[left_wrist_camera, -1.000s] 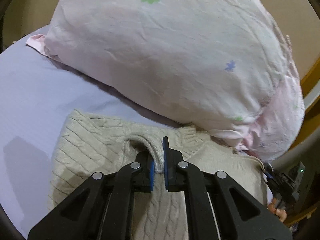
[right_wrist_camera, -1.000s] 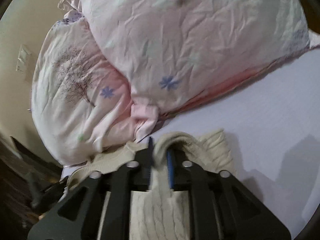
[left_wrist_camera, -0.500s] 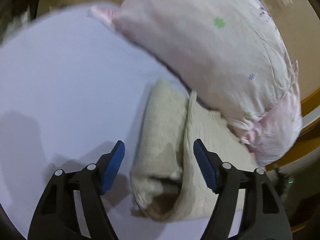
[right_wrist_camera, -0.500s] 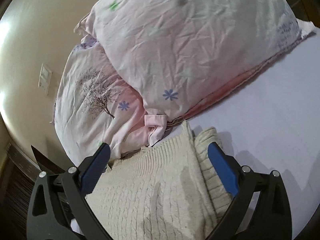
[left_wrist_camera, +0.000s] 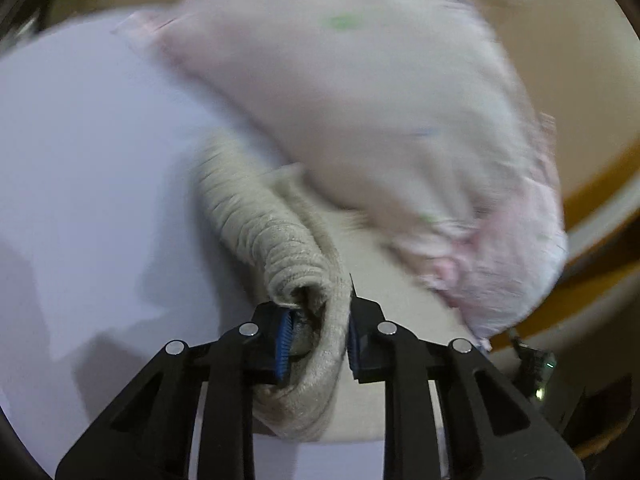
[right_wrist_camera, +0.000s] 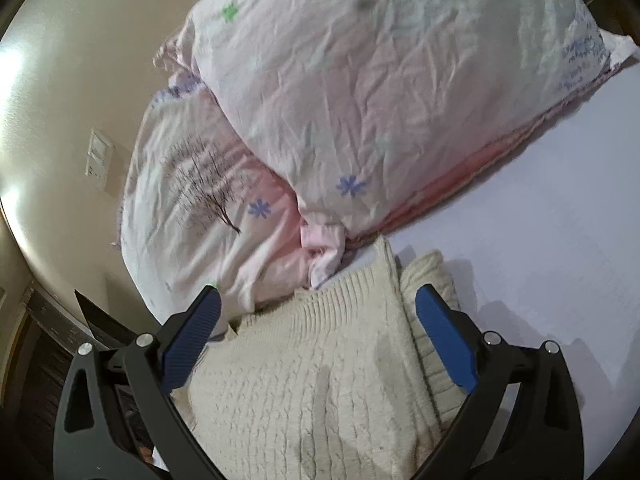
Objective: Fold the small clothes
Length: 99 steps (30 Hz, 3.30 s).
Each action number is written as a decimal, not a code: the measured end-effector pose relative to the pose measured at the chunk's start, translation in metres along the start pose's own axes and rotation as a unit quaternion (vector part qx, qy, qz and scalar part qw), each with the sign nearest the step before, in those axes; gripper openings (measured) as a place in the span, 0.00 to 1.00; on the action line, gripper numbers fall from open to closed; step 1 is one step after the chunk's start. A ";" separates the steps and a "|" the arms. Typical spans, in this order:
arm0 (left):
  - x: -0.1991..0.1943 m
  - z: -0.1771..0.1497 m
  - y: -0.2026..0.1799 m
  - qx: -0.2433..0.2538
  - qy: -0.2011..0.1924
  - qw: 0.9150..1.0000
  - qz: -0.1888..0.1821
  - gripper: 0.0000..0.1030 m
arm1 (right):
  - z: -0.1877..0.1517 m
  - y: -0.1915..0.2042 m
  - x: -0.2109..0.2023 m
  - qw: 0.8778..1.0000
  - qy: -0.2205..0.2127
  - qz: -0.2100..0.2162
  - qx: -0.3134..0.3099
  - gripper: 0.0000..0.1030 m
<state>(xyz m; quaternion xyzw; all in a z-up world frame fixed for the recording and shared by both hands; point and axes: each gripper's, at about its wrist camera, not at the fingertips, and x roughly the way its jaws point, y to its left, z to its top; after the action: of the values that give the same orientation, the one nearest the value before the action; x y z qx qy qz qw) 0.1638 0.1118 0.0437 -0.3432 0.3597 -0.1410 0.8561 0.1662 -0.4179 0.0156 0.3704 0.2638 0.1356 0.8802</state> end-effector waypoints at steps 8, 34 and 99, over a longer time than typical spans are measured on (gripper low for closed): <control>0.116 -0.070 -0.200 0.138 0.132 0.965 -0.179 0.24 | 0.026 -0.029 -0.029 0.997 -0.048 -0.057 -0.010 0.95; 0.134 -0.114 -0.118 0.163 0.154 0.975 -0.013 0.69 | -0.016 -0.040 0.037 0.979 0.201 -0.024 0.039 0.35; 0.025 -0.188 -0.074 0.317 0.083 0.918 0.223 0.99 | -0.203 0.072 -0.034 0.904 0.151 -0.285 -0.281 0.98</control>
<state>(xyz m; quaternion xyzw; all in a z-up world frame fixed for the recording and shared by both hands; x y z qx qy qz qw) 0.0477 -0.0455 -0.0132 0.0481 0.4332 -0.0811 0.8963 0.0209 -0.2656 -0.0390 -0.0084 0.4386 0.0020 0.8986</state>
